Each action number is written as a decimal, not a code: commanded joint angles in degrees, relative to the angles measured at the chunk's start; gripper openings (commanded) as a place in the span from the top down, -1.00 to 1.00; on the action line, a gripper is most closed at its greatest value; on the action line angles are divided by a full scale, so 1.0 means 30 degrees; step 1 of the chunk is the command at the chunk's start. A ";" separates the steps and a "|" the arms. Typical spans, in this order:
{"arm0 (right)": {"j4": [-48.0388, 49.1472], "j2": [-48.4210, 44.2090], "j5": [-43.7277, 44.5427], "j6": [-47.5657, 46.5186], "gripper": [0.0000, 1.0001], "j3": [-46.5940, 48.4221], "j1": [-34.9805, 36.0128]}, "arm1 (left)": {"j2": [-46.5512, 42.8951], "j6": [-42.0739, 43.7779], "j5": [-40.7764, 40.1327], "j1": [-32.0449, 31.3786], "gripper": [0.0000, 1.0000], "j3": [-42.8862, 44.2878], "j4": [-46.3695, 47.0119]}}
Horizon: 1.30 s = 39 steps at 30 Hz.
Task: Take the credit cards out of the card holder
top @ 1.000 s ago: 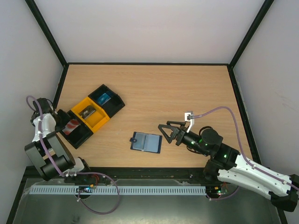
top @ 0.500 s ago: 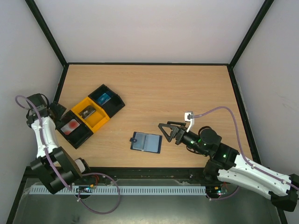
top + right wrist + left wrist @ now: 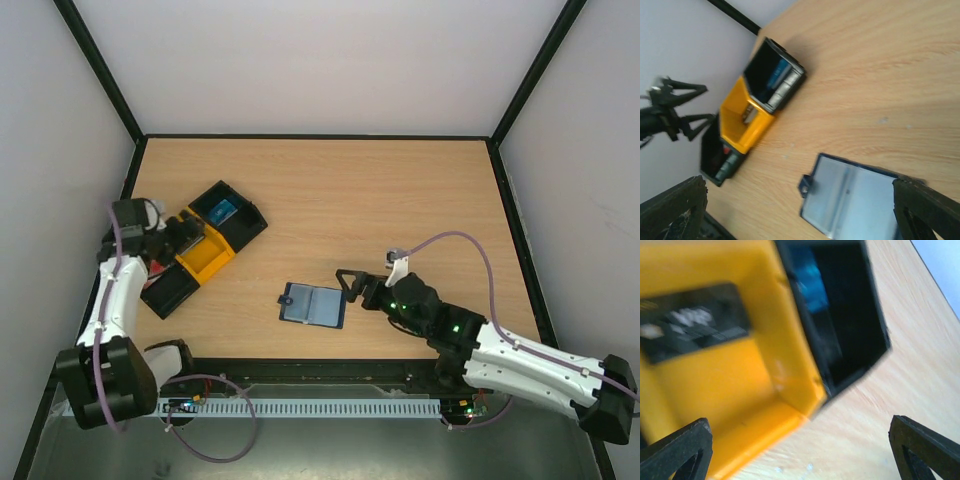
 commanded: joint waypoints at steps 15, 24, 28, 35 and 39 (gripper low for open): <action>0.4119 0.7158 -0.0837 0.2011 0.36 -0.2167 -0.0089 | -0.1631 -0.3375 0.1348 -1.2960 -0.61 -0.3725 0.5070; 0.5943 0.9604 -0.1973 0.2542 0.44 -0.2027 -0.0075 | -0.0857 -0.5328 0.1539 -1.4902 -0.36 -0.6646 0.9783; 0.5825 1.0552 -0.1900 0.2667 0.45 -0.1858 -0.0074 | -0.0130 -0.5907 0.1476 -1.5599 -0.33 -0.7528 1.1312; 0.6745 1.1053 -0.1785 0.3524 0.44 -0.2656 -0.0097 | 0.1641 -0.5844 0.1300 -1.6299 -0.26 -0.7783 1.2437; 0.7509 1.1110 -0.1993 0.3440 0.44 -0.2922 -0.0074 | 0.2519 -0.6000 0.1265 -1.6517 -0.20 -0.8228 1.3439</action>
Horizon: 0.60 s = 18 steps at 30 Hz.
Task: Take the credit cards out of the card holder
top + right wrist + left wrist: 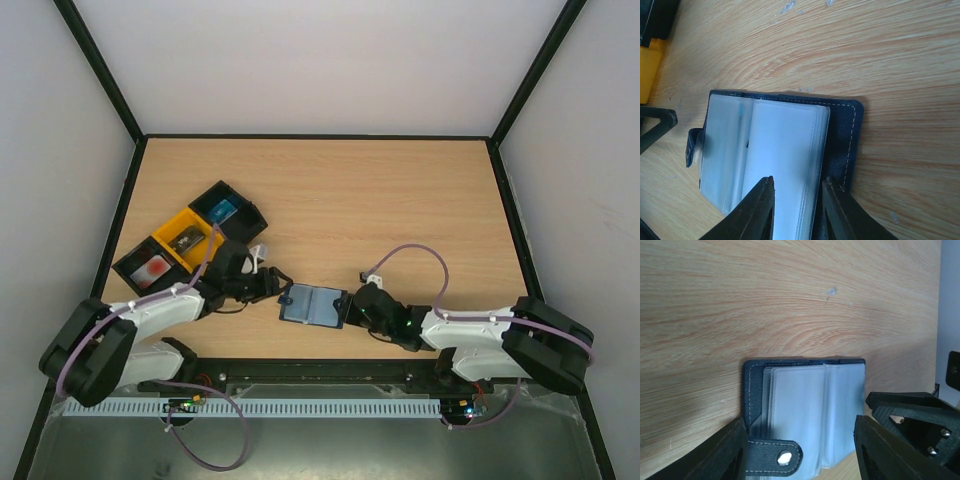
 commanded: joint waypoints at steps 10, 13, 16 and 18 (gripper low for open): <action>0.1705 0.1724 -0.0194 -0.0068 0.49 0.0105 -0.0080 | 0.2224 -0.0169 -0.0798 -0.0974 -0.08 -0.1253 0.2572; 0.2083 0.1843 -0.0350 -0.0095 0.55 0.0283 -0.0079 | 0.2456 -0.0211 -0.1051 -0.1210 -0.04 -0.1340 0.2731; 0.2751 0.1502 -0.0635 -0.0245 0.69 0.0444 -0.0058 | 0.2761 -0.0269 -0.1139 -0.1360 0.00 -0.1483 0.3022; 0.3227 0.1083 -0.0771 -0.0290 0.76 0.0449 -0.0063 | 0.2948 -0.0374 -0.1134 -0.1434 0.02 -0.1635 0.3283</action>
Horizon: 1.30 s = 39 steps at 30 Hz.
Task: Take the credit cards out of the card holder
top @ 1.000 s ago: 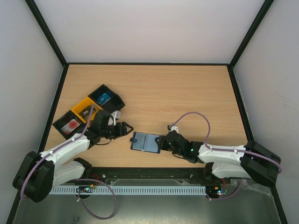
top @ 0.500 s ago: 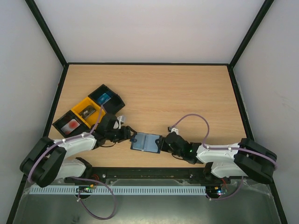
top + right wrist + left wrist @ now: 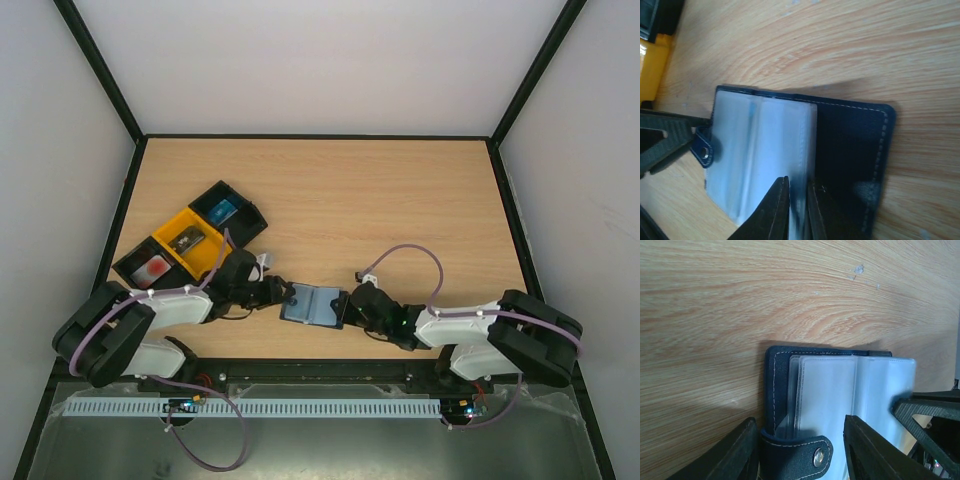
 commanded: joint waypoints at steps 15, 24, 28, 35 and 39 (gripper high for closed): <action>0.3103 0.0097 -0.0445 -0.0147 0.95 0.0524 -0.0032 | 0.0440 -0.0733 -0.0647 -0.0754 0.04 -0.0859 0.0672; -0.1824 -0.1811 0.2960 -0.1612 0.85 0.0316 -0.0596 | -0.0352 -0.2672 -0.1240 -0.2280 0.06 -0.0804 0.0562; -0.4662 -0.4139 0.4292 -0.1806 0.56 0.0686 -0.0585 | -0.1060 -0.3300 -0.1842 -0.2394 0.06 -0.0628 -0.0045; -0.4615 -0.5727 0.2582 -0.2433 0.48 0.1299 -0.0607 | -0.3525 -0.4160 -0.2293 -0.2420 -0.16 0.0073 -0.0377; -0.2909 -0.4211 0.1156 -0.2712 0.50 0.1457 -0.0607 | -0.3321 -0.4985 -0.1463 -0.2452 -0.19 -0.0042 0.1664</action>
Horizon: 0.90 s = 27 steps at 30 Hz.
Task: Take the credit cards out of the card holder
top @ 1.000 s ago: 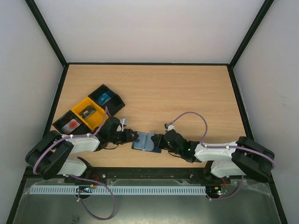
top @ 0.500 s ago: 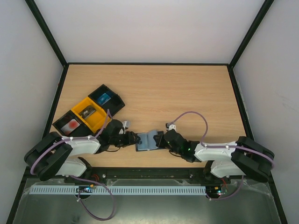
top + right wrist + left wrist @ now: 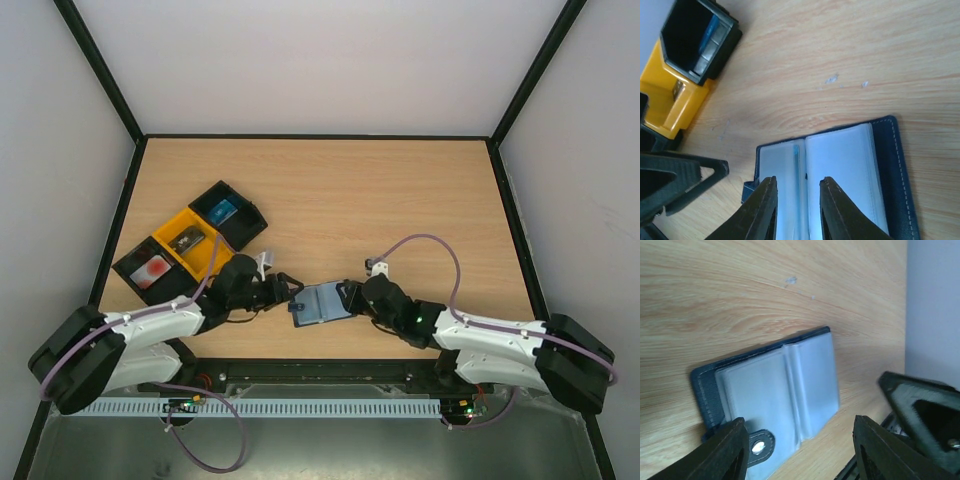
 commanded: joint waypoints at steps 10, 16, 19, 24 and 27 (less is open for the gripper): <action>0.4910 0.5078 -0.3957 -0.0673 0.58 0.0601 -0.0013 | 0.3974 -0.1492 0.1979 -0.0107 -0.19 0.0518 0.4786; 0.5530 0.6178 -0.4608 -0.0809 0.59 0.0697 0.0131 | 0.3850 -0.0991 0.0528 -0.0079 -0.18 0.0445 0.3070; 0.5633 0.6714 -0.4644 -0.0788 0.60 0.0887 0.0240 | 0.3751 -0.0836 0.0175 -0.0077 -0.19 0.0367 0.2627; 0.5285 0.7912 -0.4648 -0.0890 0.60 0.1579 0.0389 | 0.3694 -0.0783 0.0101 -0.0077 -0.20 0.0246 0.2372; 0.4914 0.8509 -0.4529 -0.0955 0.61 0.1830 0.0502 | 0.3576 -0.0827 0.0132 -0.0077 -0.21 0.0202 0.2413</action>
